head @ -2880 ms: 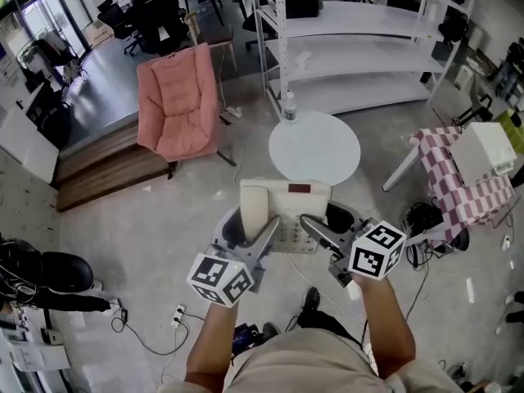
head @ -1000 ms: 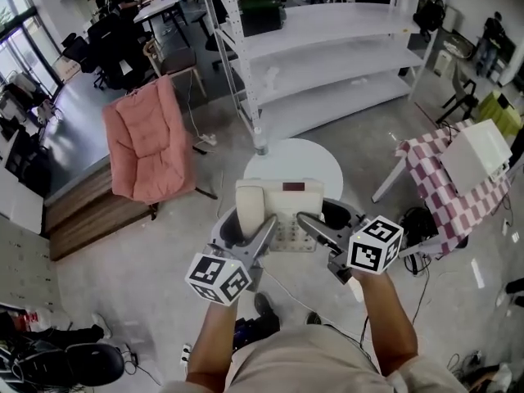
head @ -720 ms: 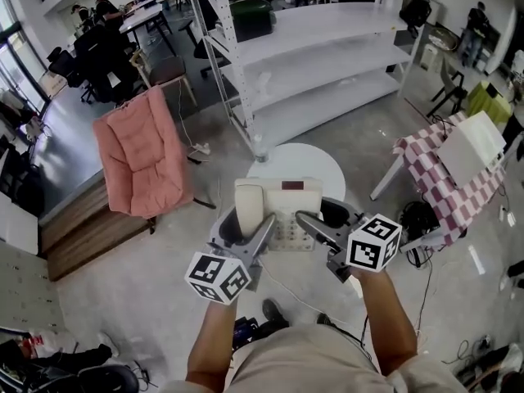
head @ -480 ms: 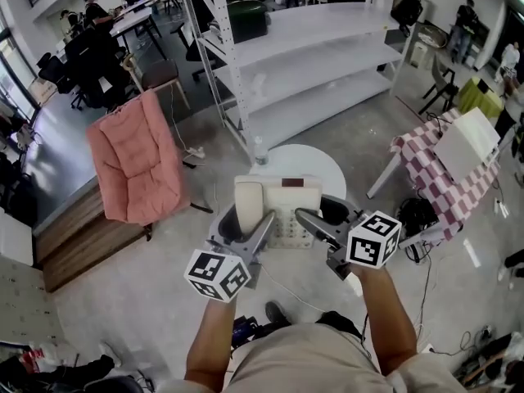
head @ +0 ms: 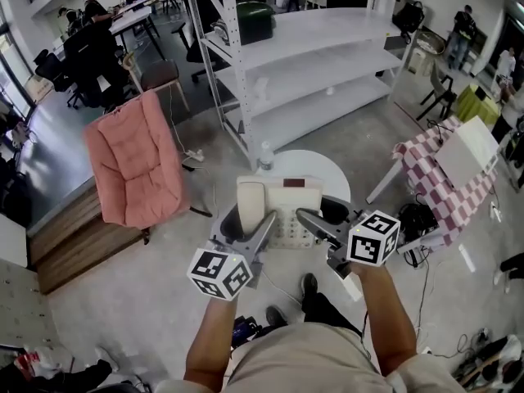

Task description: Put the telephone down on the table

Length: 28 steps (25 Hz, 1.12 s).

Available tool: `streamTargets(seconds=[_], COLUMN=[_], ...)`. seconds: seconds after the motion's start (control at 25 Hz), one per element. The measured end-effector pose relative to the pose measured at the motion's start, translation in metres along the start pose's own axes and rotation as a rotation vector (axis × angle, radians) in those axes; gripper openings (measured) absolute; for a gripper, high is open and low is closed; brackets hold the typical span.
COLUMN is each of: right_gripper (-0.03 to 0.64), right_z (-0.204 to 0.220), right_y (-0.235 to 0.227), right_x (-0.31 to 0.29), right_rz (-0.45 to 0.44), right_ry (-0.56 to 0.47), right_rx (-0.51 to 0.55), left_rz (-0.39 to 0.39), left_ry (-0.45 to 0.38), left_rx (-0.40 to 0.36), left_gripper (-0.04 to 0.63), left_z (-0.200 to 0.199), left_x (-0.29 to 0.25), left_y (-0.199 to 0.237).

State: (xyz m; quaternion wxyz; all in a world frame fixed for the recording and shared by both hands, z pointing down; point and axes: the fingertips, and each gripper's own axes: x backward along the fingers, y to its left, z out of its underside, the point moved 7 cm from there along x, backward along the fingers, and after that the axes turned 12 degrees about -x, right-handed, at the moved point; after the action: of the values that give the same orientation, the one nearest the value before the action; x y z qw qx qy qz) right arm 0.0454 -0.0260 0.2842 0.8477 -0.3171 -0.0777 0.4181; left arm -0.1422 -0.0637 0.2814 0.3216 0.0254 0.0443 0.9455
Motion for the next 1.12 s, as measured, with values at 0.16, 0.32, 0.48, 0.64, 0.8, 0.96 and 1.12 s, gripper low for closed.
streamTargets(seconds=[0.16,0.32,0.48,0.64,0.8,0.96,1.12], right_gripper=[0.213,0.213,0.213,0.213,0.213,0.213,0.213], right_z=[-0.006,-0.008,-0.017,-0.023,-0.026,-0.020,-0.015], right_y=[-0.013,-0.031,-0.054,-0.077,-0.100,-0.125,-0.150], right_x=[-0.015,-0.031,-0.044,-0.058,-0.072,-0.082,-0.092], right_rz=[-0.016,-0.029,-0.046,-0.057,-0.062,-0.062,-0.059], right_ry=[0.016,0.033,0.050,0.076,0.104,0.122,0.139], right_rx=[-0.004,-0.024,-0.039,-0.055,-0.073,-0.101,-0.132], left_rz=[-0.018,-0.038,-0.058,-0.082,-0.104,-0.117,-0.125], left_ry=[0.011,0.032,0.047,0.064,0.089,0.117,0.145], left_rx=[0.000,0.005,0.007,0.022,0.046,0.065,0.084], left_gripper=[0.322,0.322,0.322,0.322,0.322,0.322,0.322], left_z=[0.004,0.011,0.017,0.027,0.040,0.059,0.077], left_x=[-0.011,-0.023,-0.043,-0.061,-0.078,-0.093,-0.109], left_y=[0.013,0.027,0.038,0.050,0.062,0.071,0.081])
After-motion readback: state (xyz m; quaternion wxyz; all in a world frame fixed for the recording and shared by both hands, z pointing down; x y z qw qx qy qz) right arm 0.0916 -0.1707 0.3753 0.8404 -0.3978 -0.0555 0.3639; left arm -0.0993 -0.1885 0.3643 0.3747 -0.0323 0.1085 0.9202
